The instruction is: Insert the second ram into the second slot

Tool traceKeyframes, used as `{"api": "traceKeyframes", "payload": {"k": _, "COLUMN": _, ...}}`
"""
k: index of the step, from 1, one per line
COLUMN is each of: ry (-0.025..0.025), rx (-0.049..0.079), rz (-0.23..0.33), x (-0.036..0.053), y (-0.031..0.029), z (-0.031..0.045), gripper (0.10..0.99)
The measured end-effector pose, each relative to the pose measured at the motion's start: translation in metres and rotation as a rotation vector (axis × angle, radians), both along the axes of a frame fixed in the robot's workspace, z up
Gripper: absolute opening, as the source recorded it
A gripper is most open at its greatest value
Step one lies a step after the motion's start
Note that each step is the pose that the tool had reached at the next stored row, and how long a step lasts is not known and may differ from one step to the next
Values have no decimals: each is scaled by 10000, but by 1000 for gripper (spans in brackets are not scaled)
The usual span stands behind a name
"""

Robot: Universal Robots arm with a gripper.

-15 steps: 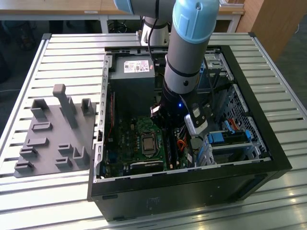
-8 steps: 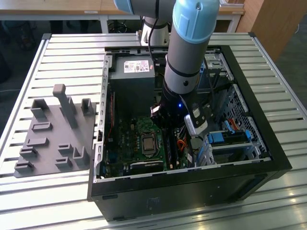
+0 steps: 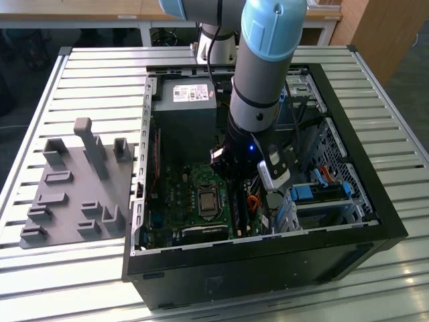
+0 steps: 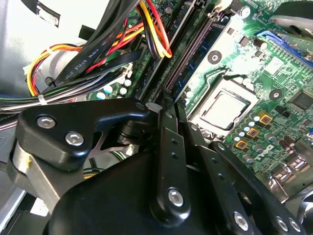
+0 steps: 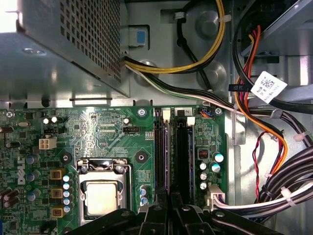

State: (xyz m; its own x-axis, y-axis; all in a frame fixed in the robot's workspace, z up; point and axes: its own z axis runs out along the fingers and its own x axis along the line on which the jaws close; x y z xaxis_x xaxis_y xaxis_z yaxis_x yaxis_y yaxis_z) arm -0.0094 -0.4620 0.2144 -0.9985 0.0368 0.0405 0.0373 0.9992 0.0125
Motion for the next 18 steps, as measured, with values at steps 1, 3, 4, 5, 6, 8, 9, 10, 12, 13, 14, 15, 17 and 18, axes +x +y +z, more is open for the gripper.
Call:
{"api": "traceKeyframes", "payload": {"k": 1, "ry": 0, "rx": 0, "rz": 0, "x": 0, "y": 0, "z": 0, "gripper": 137}}
{"api": "traceKeyframes", "payload": {"k": 3, "ry": 1, "rx": 1, "rz": 0, "x": 0, "y": 0, "z": 2, "gripper": 137}}
{"api": "traceKeyframes", "payload": {"k": 4, "ry": 2, "rx": -1, "rz": 0, "x": 0, "y": -1, "z": 7, "gripper": 137}}
{"api": "traceKeyframes", "payload": {"k": 5, "ry": 3, "rx": -3, "rz": 1, "x": 0, "y": -1, "z": 13, "gripper": 137}}
{"api": "traceKeyframes", "payload": {"k": 6, "ry": 3, "rx": -1, "rz": 5, "x": 0, "y": -1, "z": 19, "gripper": 137}}
{"api": "traceKeyframes", "payload": {"k": 8, "ry": 3, "rx": -1, "rz": 10, "x": 0, "y": 0, "z": 34, "gripper": 137}}
{"api": "traceKeyframes", "payload": {"k": 9, "ry": 3, "rx": -1, "rz": 11, "x": 0, "y": 0, "z": 41, "gripper": 137}}
{"api": "traceKeyframes", "payload": {"k": 10, "ry": 3, "rx": 0, "rz": 10, "x": 0, "y": 0, "z": 46, "gripper": 137}}
{"api": "traceKeyframes", "payload": {"k": 12, "ry": 1, "rx": 3, "rz": 10, "x": 0, "y": 0, "z": 48, "gripper": 137}}
{"api": "traceKeyframes", "payload": {"k": 13, "ry": 1, "rx": 3, "rz": 11, "x": 1, "y": 0, "z": 49, "gripper": 137}}
{"api": "traceKeyframes", "payload": {"k": 14, "ry": 2, "rx": 2, "rz": 16, "x": 5, "y": 0, "z": 49, "gripper": 137}}
{"api": "traceKeyframes", "payload": {"k": 15, "ry": 3, "rx": 0, "rz": 25, "x": 6, "y": 0, "z": 50, "gripper": 137}}
{"api": "traceKeyframes", "payload": {"k": 17, "ry": 3, "rx": 1, "rz": 47, "x": 13, "y": 0, "z": 50, "gripper": 137}}
{"api": "traceKeyframes", "payload": {"k": 18, "ry": 2, "rx": 2, "rz": 51, "x": 15, "y": 0, "z": 50, "gripper": 137}}
